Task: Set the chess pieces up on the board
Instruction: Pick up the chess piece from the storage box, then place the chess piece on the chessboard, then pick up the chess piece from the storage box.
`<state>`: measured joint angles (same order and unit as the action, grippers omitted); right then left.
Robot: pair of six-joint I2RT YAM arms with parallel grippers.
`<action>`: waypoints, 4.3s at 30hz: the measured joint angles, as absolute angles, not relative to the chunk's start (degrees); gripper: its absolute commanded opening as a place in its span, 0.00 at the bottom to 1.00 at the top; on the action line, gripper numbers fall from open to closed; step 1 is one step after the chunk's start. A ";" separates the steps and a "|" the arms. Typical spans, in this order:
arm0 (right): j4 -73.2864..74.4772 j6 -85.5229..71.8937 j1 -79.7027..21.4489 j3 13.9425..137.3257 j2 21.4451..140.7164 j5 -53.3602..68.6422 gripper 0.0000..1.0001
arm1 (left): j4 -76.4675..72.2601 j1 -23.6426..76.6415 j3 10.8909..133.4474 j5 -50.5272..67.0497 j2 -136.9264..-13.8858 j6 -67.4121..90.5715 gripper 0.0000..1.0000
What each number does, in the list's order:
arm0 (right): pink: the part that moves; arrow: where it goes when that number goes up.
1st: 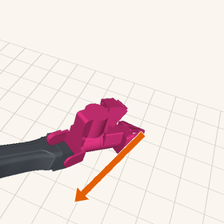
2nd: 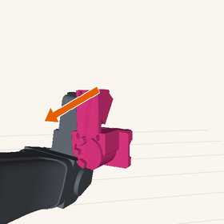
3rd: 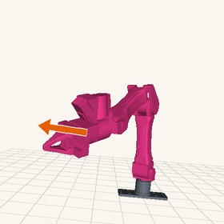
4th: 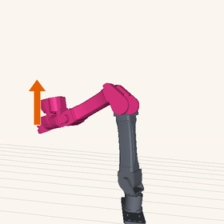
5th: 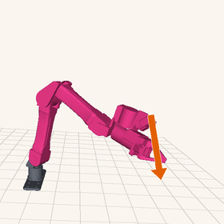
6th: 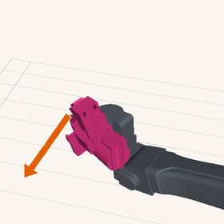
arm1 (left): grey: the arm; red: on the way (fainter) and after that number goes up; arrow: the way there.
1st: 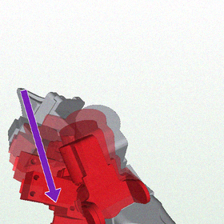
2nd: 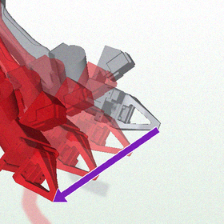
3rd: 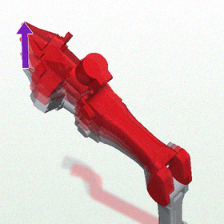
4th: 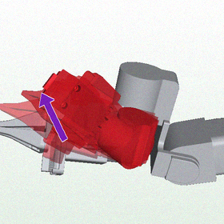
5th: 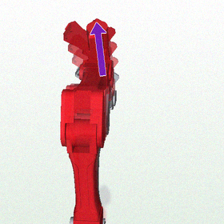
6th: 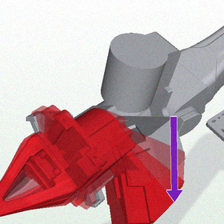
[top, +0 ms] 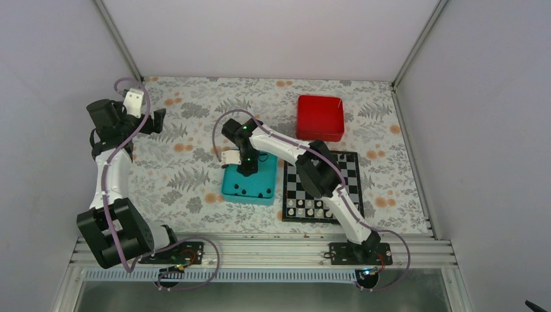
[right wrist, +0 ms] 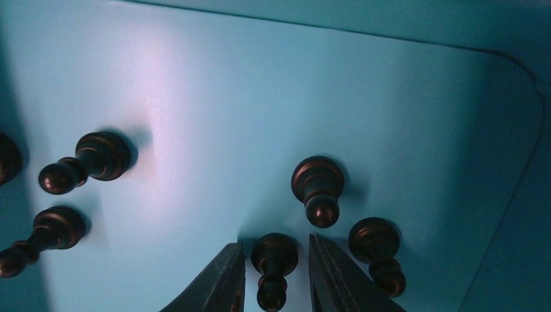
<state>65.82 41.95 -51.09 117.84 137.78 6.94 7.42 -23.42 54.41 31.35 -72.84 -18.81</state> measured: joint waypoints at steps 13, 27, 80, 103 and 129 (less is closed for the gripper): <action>65.76 41.67 -51.75 118.24 137.73 6.90 0.08 | 7.42 -23.53 54.41 31.68 -72.84 -18.81 1.00; 69.28 40.27 -51.11 114.39 125.36 5.82 0.09 | 7.44 -23.53 54.41 31.75 -72.84 -18.81 1.00; 57.93 39.83 -25.65 83.61 113.14 9.28 0.14 | 7.44 -23.66 54.41 31.99 -72.86 -18.81 1.00; 60.40 40.42 -25.43 87.90 114.39 8.73 0.23 | 7.44 -23.75 54.41 32.03 -72.86 -18.83 1.00; 65.25 40.16 -43.35 107.22 117.84 7.99 0.41 | 7.44 -24.12 54.41 32.27 -72.86 -18.81 1.00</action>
